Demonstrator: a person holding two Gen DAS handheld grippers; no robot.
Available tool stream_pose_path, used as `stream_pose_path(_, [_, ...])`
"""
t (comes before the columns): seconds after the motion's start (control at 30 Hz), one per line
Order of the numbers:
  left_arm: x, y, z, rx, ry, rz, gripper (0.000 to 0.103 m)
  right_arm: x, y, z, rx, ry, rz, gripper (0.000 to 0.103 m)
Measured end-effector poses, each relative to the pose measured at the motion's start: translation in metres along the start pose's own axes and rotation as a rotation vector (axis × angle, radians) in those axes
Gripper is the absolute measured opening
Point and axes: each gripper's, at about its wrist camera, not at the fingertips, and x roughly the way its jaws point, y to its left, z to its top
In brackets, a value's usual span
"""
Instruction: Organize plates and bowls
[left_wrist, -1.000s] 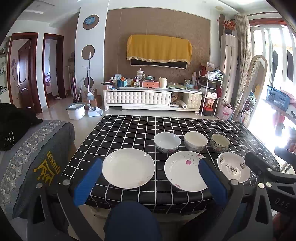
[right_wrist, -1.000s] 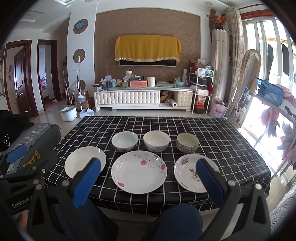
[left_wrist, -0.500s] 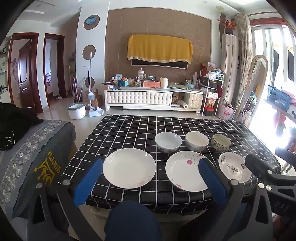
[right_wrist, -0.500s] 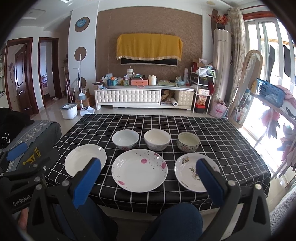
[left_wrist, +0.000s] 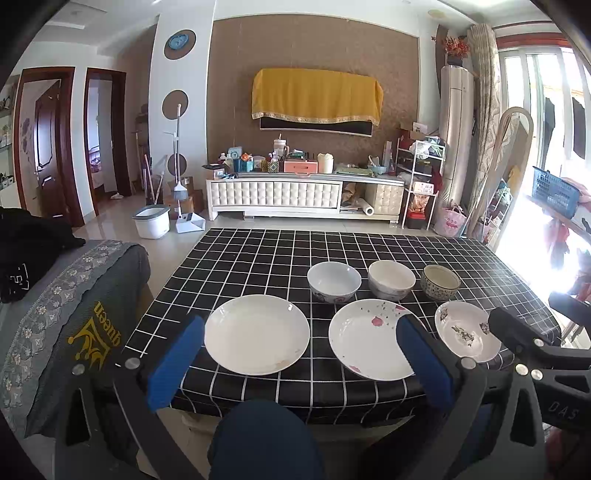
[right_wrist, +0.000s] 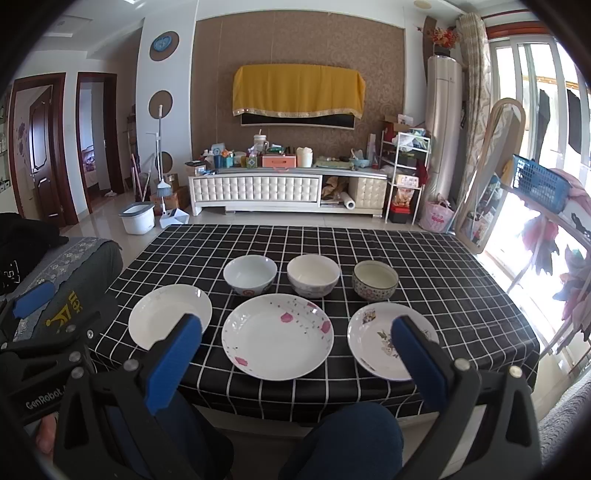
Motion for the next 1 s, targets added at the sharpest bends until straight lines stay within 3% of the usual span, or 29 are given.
stream_pose_path(0.43, [0.0, 0.001, 0.018, 0.032, 0.009, -0.004, 0.103, 0.005, 0.0, 0.018, 0.001, 0.04, 0.048, 0.103])
stream_pose_path(0.53, [0.004, 0.011, 0.026, 0.01, 0.031, -0.032, 0.103, 0.005, 0.007, 0.025, -0.025, 0.019, 0.028, 0.103])
stream_pose_path(0.77, [0.017, 0.036, 0.043, -0.002, 0.051, 0.017, 0.103, 0.02, 0.034, 0.043, -0.104, -0.03, -0.023, 0.103])
stream_pose_path(1.0, [0.048, 0.066, 0.057, -0.018, 0.108, 0.035, 0.103, 0.059, 0.055, 0.064, -0.079, 0.016, 0.077, 0.103])
